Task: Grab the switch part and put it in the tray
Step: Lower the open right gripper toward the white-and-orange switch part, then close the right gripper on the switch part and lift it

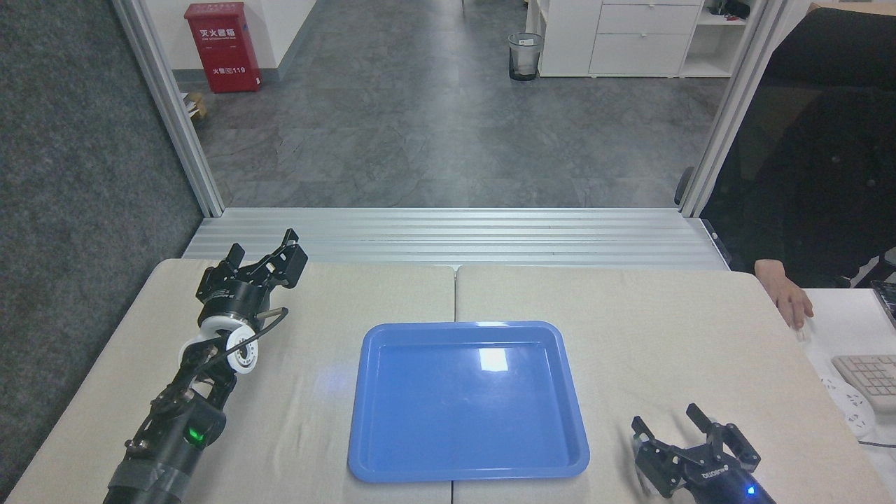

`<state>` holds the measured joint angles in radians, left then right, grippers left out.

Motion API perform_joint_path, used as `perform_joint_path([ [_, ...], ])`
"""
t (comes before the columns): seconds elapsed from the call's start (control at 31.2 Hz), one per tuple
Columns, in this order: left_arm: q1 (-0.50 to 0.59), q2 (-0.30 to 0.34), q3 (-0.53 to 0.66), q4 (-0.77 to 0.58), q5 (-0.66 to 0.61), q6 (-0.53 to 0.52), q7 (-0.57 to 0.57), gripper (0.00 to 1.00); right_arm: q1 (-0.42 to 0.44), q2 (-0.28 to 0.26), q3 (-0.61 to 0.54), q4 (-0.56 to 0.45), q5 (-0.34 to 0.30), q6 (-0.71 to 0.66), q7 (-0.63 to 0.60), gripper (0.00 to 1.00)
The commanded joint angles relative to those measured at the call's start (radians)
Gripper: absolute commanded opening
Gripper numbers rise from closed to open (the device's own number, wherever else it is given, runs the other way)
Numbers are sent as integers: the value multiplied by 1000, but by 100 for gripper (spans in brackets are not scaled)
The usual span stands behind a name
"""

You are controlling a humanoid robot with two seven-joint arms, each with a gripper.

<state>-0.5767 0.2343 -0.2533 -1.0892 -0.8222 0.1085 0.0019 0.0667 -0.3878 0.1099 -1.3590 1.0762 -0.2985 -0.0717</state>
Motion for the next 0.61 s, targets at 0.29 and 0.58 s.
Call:
perform_joint_path([
  [0.29,0,-1,0,0,0,0,0,100,159,15,39,-78,87,6,-16,95],
  [0.58,0,-1,0,0,0,0,0,100,151,15,56,-61,71,13,-7,41],
])
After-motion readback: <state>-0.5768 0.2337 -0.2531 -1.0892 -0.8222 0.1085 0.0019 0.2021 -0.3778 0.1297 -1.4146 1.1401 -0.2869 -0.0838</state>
